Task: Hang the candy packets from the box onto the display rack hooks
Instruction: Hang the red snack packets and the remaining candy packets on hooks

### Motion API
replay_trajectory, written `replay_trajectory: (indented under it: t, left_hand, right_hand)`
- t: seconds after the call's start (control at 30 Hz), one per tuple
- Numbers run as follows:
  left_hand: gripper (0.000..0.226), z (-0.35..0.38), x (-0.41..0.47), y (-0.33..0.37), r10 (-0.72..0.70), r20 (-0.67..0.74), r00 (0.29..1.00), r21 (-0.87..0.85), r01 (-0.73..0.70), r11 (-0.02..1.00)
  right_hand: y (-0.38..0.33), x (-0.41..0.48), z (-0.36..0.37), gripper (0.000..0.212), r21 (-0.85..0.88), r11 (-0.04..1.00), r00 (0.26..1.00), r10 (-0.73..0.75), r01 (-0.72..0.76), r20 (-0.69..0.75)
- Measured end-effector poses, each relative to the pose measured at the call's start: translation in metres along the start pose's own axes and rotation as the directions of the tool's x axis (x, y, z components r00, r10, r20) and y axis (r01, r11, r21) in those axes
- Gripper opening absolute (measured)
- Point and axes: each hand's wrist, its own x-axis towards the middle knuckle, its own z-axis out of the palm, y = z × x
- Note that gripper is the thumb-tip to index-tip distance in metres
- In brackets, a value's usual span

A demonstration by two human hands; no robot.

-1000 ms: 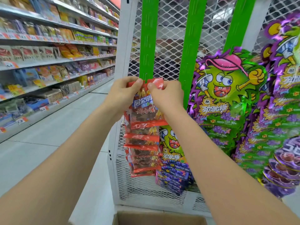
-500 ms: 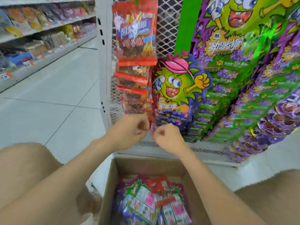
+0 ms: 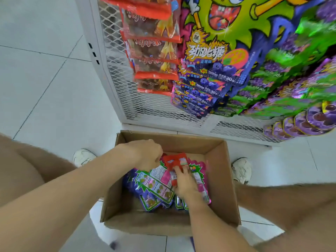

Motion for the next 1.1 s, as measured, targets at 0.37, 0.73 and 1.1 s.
replay_trajectory:
  t: [0.37, 0.73, 1.1]
  left_hand:
    - [0.016, 0.006, 0.013, -0.026, -0.009, 0.009, 1.0, -0.042, 0.009, 0.999]
    - [0.05, -0.031, -0.038, -0.03, -0.193, -0.19, 0.963, -0.94, -0.122, 0.319]
    - [0.016, -0.115, -0.134, 0.005, -0.254, -0.74, 0.622, -0.653, -0.576, 0.492]
  right_hand:
    - [-0.005, 0.004, -0.048, 0.015, 0.594, 0.803, 0.913, 0.269, -0.038, -0.305]
    - [-0.037, -0.065, -0.178, 0.033, 0.982, 0.137, 0.987, -0.106, 0.133, -0.119]
    - [-0.095, -0.164, -0.291, 0.005, 0.612, 0.335, 0.654, -0.017, 0.717, -0.756]
